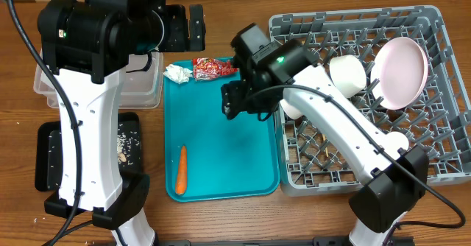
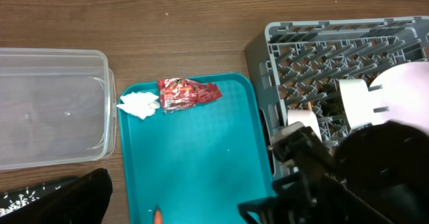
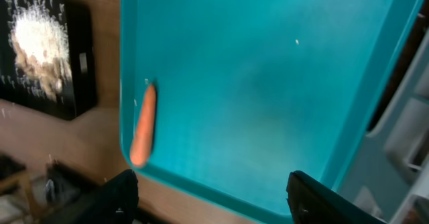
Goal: Sort waste into correct bins and load items into the dishwasher
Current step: 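Open the right gripper and withdraw it from the rack, then reach the left gripper to the red wrapper and grasp it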
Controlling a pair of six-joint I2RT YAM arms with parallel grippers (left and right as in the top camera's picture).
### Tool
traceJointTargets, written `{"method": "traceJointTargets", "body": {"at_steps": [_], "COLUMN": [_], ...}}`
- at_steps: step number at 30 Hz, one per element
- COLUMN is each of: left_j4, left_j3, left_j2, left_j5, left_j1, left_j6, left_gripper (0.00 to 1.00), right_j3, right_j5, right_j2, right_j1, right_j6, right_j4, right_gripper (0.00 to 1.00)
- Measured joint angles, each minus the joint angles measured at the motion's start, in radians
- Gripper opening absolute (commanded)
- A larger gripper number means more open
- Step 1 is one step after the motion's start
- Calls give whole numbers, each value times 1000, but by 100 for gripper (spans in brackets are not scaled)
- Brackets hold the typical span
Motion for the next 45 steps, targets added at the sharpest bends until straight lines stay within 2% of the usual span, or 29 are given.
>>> {"method": "traceJointTargets", "body": {"at_steps": [6,8,10,12,16,21,24,25,27,34,38,43,45], "left_j4": [0,0,0,0,0,0,0,0,0,2,21,62,88], "left_j3": [0,0,0,0,0,0,0,0,0,0,-2,-4,-6], "left_j2": [0,0,0,0,0,0,4,10,31,243,415,600,653], "left_j5": [1,21,74,132,212,193,153,142,121,25,-7,-11,-14], "left_j1": [0,0,0,0,0,0,-4,-9,-22,-86,-93,-101,-108], "left_j6": [0,-5,-8,-9,-7,4,12,15,18,12,-8,-17,-21], "left_gripper": [100,100,100,100,100,100,100,100,100,100,83,80,73], "right_j3": [-92,-115,-127,-127,-123,-103,-96,-92,-81,-58,-57,-58,-58], "right_j5": [47,66,79,84,90,87,83,83,82,74,73,70,68], "right_j2": [0,0,0,0,0,-58,-159,-200,-281,-468,-465,-450,-450], "right_j1": [-20,-27,-39,-55,-129,-293,-395,-425,-482,-595,-597,-597,-597], "right_j6": [69,76,79,89,113,112,93,92,86,74,74,74,74], "right_j4": [301,348,344,324,234,150,145,145,145,145,123,82,80], "right_gripper": [73,73,68,68,75,80,89,99,100,100,100,100,100]}}
